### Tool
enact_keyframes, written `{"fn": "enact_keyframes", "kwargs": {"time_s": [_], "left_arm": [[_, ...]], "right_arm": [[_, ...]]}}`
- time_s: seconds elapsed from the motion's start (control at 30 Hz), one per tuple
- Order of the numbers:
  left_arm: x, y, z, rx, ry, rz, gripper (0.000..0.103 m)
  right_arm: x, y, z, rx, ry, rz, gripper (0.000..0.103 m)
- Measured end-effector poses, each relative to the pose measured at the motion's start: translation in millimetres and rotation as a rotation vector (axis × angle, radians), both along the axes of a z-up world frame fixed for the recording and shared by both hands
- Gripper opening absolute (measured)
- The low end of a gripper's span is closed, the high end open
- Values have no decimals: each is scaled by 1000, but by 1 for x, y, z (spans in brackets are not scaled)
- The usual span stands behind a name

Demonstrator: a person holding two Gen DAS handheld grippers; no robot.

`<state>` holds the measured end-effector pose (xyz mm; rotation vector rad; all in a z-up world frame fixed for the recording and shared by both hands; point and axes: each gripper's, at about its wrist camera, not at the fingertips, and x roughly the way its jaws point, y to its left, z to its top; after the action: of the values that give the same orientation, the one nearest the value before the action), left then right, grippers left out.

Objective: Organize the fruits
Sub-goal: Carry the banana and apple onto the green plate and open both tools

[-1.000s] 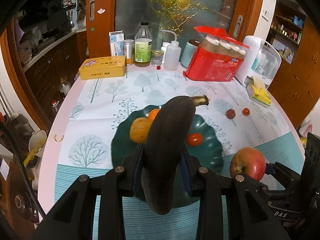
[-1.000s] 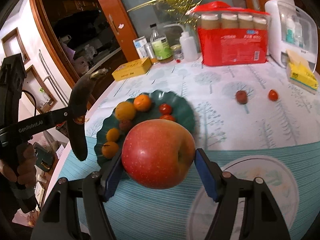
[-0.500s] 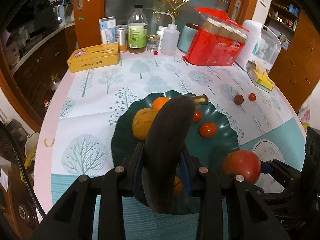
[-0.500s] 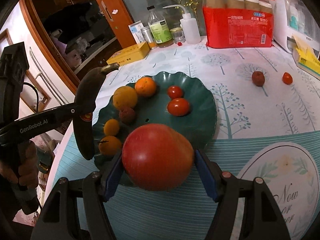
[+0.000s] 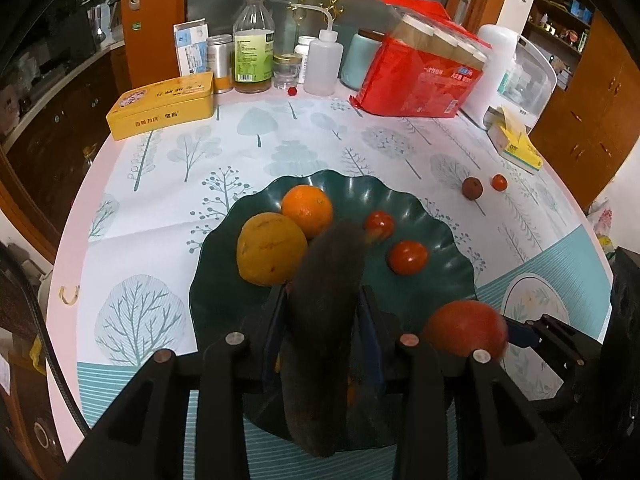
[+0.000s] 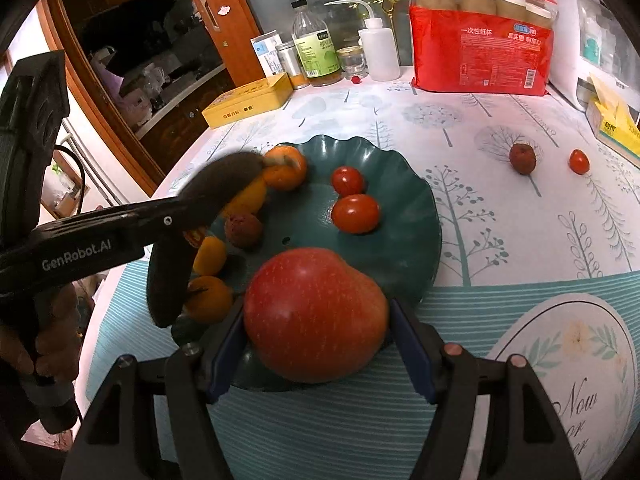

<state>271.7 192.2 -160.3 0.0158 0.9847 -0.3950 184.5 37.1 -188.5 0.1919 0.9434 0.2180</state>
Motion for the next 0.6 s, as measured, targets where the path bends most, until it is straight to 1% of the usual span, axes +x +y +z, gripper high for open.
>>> {"fn": "enact_keyframes", "kwargs": {"time_s": [0.03, 0.1, 0.17, 0.23, 0.3, 0.37, 0.6], "left_arm": [[-1, 1, 2, -10, -9, 2, 39], [-2, 1, 7, -16, -18, 5, 59], [-4, 2, 11, -18, -29, 8, 61], [-6, 4, 14, -17, -28, 14, 63], [-9, 6, 17, -20, -24, 26, 69], [-13, 7, 20, -25, -16, 36, 72], [-37, 6, 24, -8, 23, 74, 73]], "right_arm": [[-1, 1, 2, -3, -13, 0, 71], [-2, 2, 5, -10, -32, 2, 73], [-3, 2, 8, -27, -38, -9, 74], [-4, -1, 8, -22, -36, -22, 75], [-6, -4, 10, -15, -33, -41, 75], [-8, -8, 12, -11, -36, -53, 75], [-20, -20, 19, 4, -25, -98, 75]]}}
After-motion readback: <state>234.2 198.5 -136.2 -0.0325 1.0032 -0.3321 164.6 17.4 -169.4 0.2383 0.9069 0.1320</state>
